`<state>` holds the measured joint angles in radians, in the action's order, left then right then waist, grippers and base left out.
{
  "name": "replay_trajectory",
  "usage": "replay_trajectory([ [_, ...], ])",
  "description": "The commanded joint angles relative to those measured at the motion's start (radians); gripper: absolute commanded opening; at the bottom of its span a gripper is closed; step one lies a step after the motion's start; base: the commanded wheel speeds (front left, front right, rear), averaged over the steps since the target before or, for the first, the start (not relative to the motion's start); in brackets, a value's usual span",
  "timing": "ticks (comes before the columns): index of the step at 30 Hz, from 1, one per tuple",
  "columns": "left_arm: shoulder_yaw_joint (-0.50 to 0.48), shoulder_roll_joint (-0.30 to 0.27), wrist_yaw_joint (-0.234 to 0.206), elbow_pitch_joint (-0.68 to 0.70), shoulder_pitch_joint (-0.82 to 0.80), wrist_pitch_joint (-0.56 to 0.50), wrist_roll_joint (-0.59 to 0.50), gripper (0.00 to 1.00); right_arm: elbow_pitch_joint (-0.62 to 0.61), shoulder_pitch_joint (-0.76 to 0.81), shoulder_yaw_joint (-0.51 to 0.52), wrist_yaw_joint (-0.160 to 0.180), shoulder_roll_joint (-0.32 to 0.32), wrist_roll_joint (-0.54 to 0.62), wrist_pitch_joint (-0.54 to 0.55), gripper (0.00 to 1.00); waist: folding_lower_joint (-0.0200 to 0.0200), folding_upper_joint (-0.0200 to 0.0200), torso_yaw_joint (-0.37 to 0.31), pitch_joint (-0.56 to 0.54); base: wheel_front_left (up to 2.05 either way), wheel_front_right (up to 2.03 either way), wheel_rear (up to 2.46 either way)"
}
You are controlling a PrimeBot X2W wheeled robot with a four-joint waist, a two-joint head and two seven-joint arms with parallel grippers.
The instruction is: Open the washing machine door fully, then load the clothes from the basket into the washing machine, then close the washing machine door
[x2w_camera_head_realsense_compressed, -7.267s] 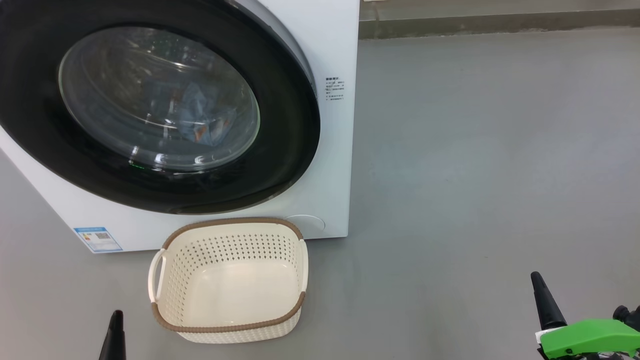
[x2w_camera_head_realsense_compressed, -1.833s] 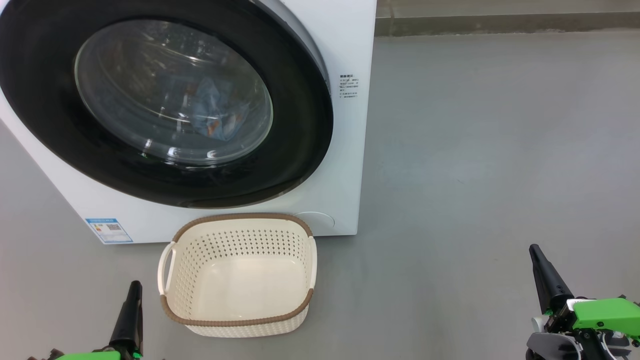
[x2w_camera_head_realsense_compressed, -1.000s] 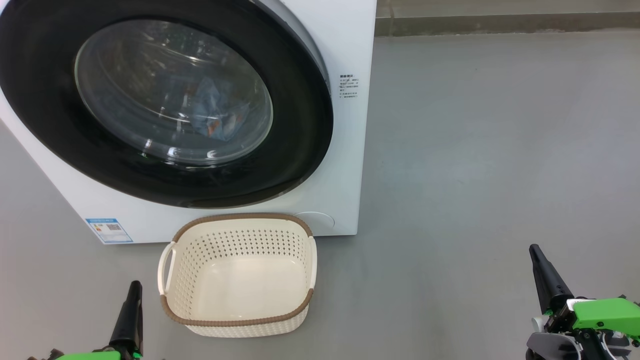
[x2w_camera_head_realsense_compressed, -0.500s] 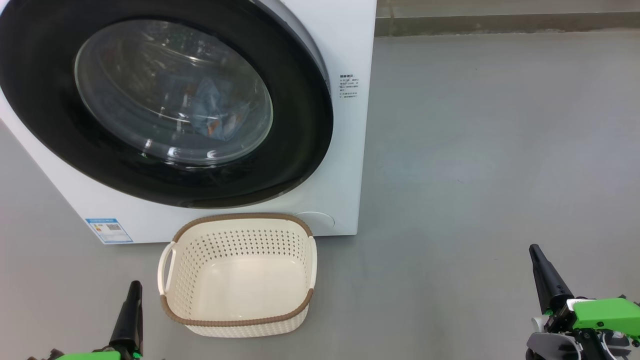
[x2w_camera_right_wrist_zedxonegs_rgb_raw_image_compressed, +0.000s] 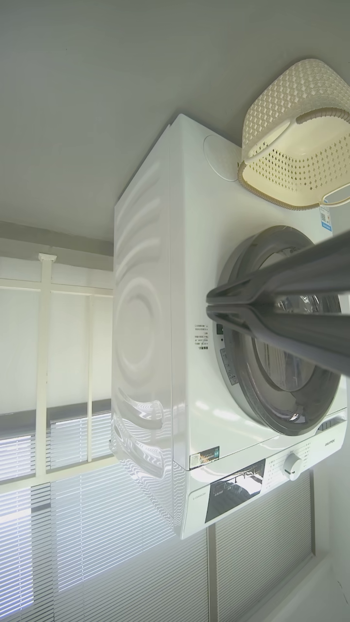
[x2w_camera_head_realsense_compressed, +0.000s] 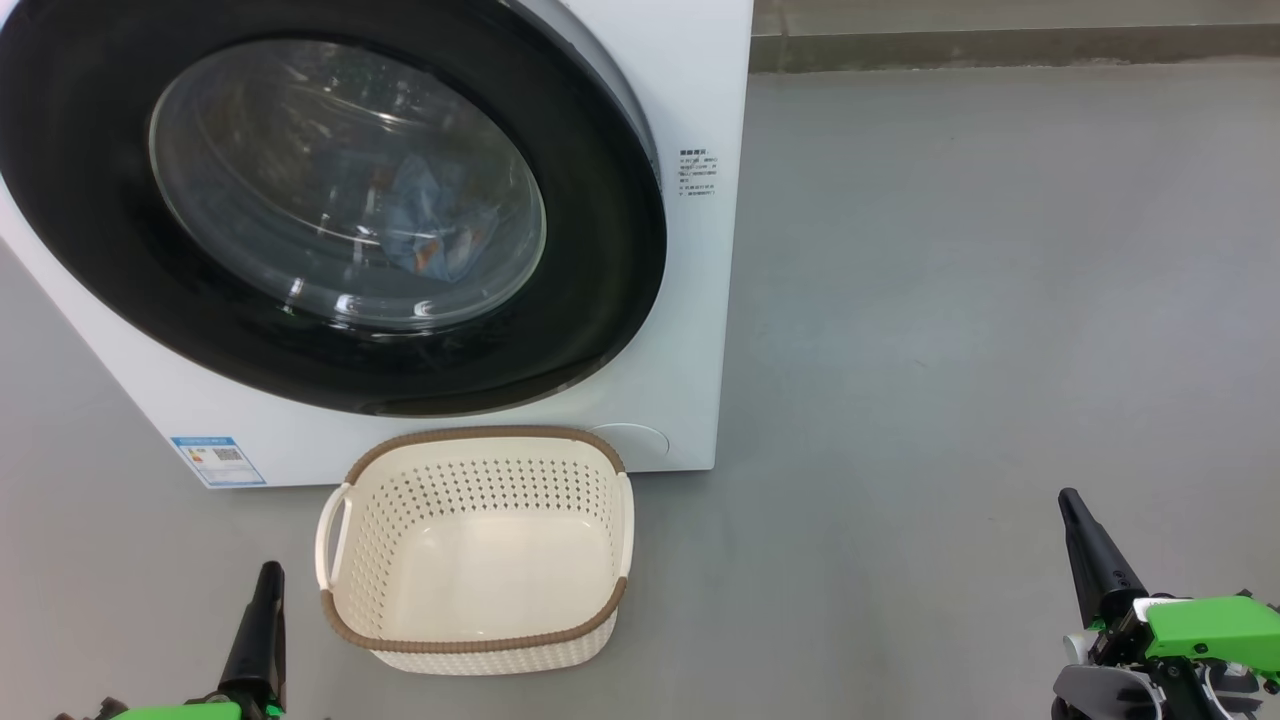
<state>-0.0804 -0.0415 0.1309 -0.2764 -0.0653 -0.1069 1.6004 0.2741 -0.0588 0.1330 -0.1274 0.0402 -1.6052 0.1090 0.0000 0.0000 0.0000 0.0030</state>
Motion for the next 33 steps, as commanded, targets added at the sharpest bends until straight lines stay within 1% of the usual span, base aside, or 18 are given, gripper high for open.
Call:
replay_trajectory([
  [1,-0.033,-0.009,0.0,0.031,-0.043,-0.006,0.008,0.0,-0.029,-0.049,-0.019,-0.003,0.01,-0.003,0.004,0.0,0.0,0.0,0.0,0.0,0.0,0.0,0.0],
  [33,-0.033,-0.009,0.0,0.031,-0.043,-0.006,0.008,0.0,-0.029,-0.049,-0.019,-0.003,0.01,-0.003,0.004,0.0,0.0,0.0,0.0,0.0,0.0,0.0,0.0],
])
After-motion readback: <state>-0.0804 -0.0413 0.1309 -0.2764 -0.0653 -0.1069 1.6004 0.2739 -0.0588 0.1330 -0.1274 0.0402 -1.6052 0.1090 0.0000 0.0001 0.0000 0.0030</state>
